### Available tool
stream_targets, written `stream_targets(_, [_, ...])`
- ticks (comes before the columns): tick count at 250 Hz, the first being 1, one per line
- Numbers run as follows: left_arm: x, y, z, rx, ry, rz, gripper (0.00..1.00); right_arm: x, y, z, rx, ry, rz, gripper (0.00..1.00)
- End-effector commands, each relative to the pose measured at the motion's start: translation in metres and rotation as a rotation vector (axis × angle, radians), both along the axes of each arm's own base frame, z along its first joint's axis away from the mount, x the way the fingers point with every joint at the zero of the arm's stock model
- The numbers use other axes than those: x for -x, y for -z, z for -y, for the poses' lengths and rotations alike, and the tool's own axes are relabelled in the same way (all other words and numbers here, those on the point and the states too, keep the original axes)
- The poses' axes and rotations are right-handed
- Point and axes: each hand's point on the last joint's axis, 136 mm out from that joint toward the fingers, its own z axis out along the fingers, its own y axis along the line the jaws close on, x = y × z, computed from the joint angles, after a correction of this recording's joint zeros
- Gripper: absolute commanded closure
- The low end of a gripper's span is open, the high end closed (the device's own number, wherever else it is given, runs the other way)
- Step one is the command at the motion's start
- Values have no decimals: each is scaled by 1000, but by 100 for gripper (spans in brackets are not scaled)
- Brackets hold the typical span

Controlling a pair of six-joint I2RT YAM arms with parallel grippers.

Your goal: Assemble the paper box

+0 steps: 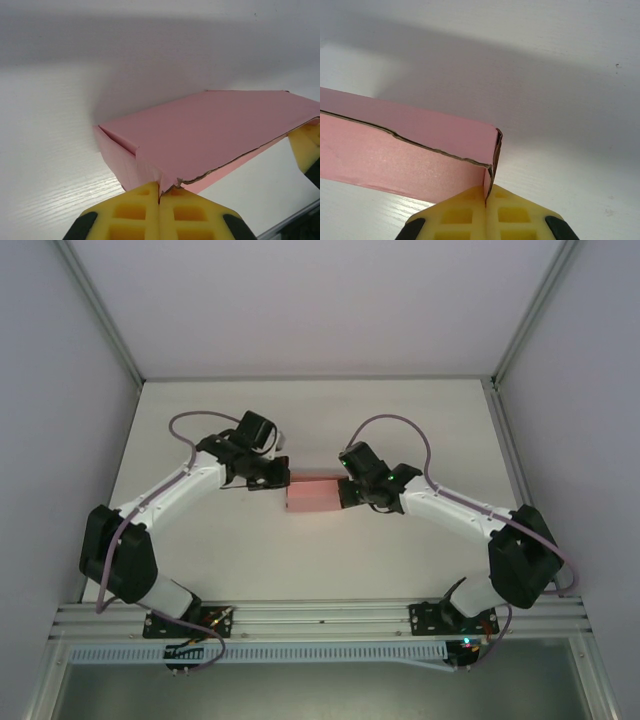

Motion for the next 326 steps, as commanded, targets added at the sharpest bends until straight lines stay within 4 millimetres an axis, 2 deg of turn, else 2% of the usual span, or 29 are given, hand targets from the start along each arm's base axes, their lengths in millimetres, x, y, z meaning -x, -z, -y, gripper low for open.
stream_targets(1, [1,-18,16,105,12,-46,100,26,32,4,69,-29,-140,100])
stream_targets(61, [1,-18,16,136,28,-125,100,27,37,5,87,-26,-155,100])
stream_targets(124, [-9,-18,8,190,1,-185,100,29,41,7,104,-31,-169,100])
stream_targets(153, [-16,-17,-1,158,-13,-188,100,29,40,8,112,-31,-168,100])
stream_targets(246, [-21,-9,-10,166,-29,-264,100,31,43,7,116,-45,-189,100])
stream_targets(283, [-28,-18,-9,196,-39,-257,100,31,44,7,123,-46,-197,100])
stream_targets(326, [-34,-17,-11,199,-47,-263,100,32,47,7,129,-49,-204,100])
